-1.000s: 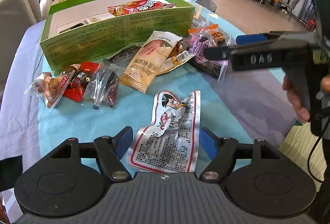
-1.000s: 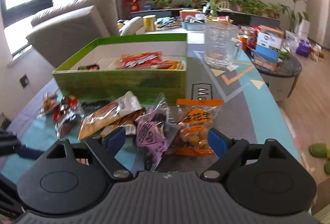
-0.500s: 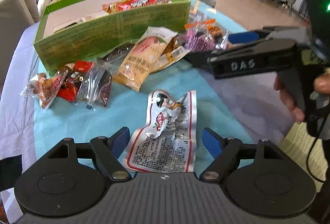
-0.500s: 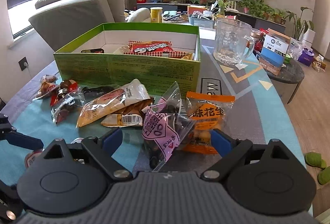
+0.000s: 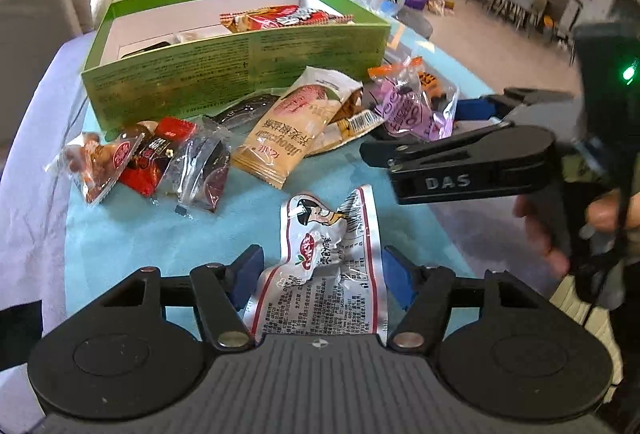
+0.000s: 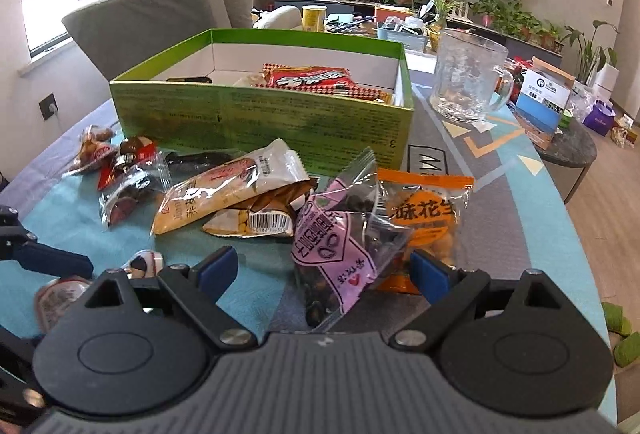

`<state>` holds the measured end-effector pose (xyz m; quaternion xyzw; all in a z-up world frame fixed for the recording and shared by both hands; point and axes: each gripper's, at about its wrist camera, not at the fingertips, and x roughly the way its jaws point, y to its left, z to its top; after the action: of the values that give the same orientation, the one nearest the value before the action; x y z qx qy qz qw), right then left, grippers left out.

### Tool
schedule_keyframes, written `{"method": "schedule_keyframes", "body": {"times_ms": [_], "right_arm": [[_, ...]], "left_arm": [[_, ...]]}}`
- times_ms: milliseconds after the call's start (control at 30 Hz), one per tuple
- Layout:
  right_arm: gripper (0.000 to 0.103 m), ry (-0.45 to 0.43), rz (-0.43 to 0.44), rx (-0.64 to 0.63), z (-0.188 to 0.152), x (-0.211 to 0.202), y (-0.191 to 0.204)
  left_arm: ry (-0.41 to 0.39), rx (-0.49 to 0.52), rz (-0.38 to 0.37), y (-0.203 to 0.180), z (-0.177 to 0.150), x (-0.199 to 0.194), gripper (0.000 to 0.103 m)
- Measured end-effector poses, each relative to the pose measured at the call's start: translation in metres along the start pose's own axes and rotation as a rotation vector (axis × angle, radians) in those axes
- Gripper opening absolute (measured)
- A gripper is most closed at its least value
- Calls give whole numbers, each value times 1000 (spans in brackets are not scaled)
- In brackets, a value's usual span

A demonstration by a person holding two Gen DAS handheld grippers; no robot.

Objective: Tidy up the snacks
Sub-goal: 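Grasp the white printed wrapper with the left tool while the right tool grasps the pink pouch, then carry the white wrapper and pink pouch into the box and release both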

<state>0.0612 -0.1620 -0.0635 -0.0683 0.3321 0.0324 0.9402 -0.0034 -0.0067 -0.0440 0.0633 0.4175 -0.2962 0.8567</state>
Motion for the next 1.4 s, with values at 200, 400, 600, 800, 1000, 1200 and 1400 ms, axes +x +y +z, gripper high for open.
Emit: {"method": "schedule_keyframes", "body": {"times_ms": [200,400,600,800,1000,1200,1400], "right_arm": [[68,-11,-99,-39,3,13,6],[61,-54,-128,-68,-1,6,3],[55,-77,-88,13,3,-14,-12],[55,-145,-80,56,14,-34,-19],[55,-204,-42,84,29,-43,-21],[54,-252,-29,83,47,-43,-19],[55,-226,-28,89,45,-35,-24]], "left_arm": [[-19,11,9,-4,-1,-4,62],[-37,-6,21,-2,0,-4,62],[-62,-20,19,1,2,-9,62],[-79,-22,21,2,5,-13,62],[-132,-11,23,3,22,-19,20],[-146,-88,18,16,40,-15,19],[-101,-77,-4,18,30,-12,51]]}}
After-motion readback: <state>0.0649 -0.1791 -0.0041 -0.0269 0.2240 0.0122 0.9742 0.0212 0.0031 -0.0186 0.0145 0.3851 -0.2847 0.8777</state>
